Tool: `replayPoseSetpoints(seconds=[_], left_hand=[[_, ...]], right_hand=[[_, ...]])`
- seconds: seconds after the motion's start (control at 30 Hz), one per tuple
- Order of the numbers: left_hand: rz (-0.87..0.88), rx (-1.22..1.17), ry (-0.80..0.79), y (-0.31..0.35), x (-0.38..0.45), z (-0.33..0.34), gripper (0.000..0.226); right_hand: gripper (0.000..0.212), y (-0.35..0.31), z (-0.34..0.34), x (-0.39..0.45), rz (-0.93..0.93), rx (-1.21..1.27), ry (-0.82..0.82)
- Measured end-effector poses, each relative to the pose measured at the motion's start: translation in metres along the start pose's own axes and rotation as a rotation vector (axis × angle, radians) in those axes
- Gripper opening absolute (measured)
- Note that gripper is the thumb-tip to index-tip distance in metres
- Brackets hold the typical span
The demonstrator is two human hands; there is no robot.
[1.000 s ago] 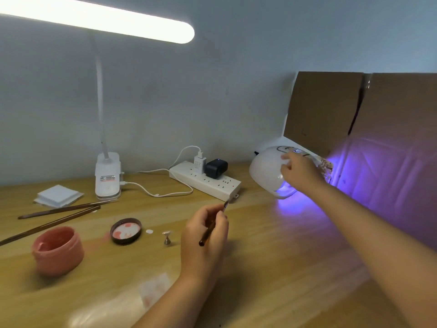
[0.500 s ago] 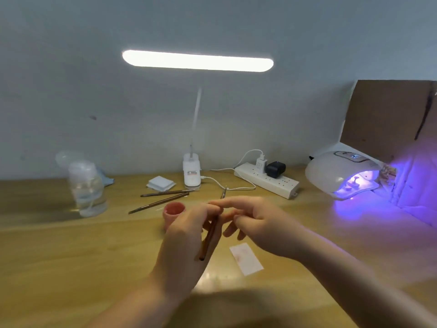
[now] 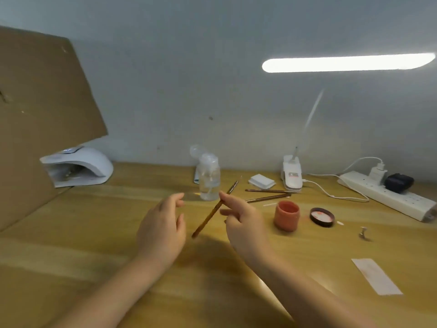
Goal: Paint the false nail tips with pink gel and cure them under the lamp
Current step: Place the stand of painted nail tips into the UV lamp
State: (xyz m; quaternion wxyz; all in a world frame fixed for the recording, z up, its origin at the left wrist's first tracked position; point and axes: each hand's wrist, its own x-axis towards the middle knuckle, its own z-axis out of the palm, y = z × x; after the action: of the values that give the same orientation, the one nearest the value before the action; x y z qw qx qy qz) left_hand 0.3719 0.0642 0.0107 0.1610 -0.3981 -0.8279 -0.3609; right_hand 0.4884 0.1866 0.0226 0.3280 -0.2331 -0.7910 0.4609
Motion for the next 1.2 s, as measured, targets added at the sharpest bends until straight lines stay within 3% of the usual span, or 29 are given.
replayPoseSetpoints(seconds=[0.13, 0.33, 0.6, 0.73, 0.9, 1.07, 1.2], left_hand=[[-0.45, -0.052, 0.057, -0.087, 0.025, -0.013, 0.036], [-0.686, 0.076, 0.027, -0.187, 0.089, -0.035, 0.032], [-0.77, 0.105, 0.134, -0.276, 0.143, -0.068, 0.034], [-0.737, 0.121, 0.094, -0.303, 0.156, -0.065, 0.035], [-0.819, 0.28, 0.117, -0.317, 0.169, -0.049, 0.04], [-0.945, 0.32, 0.179, -0.323, 0.19, -0.036, 0.069], [-0.94, 0.298, 0.237, -0.331, 0.196, -0.035, 0.057]], right_hand=[[0.067, 0.004, 0.036, 0.011, -0.019, -0.187, -0.109], [0.074, 0.017, 0.05, 0.015, -0.15, -0.421, -0.15], [0.085, 0.02, 0.055, 0.016, -0.226, -0.497, -0.179], [0.084, 0.021, 0.057, 0.015, -0.286, -0.494, -0.164], [0.086, 0.022, 0.059, 0.015, -0.352, -0.466, -0.103], [0.095, 0.022, 0.061, 0.018, -0.414, -0.539, -0.065], [0.096, 0.022, 0.062, 0.02, -0.436, -0.569, -0.069]])
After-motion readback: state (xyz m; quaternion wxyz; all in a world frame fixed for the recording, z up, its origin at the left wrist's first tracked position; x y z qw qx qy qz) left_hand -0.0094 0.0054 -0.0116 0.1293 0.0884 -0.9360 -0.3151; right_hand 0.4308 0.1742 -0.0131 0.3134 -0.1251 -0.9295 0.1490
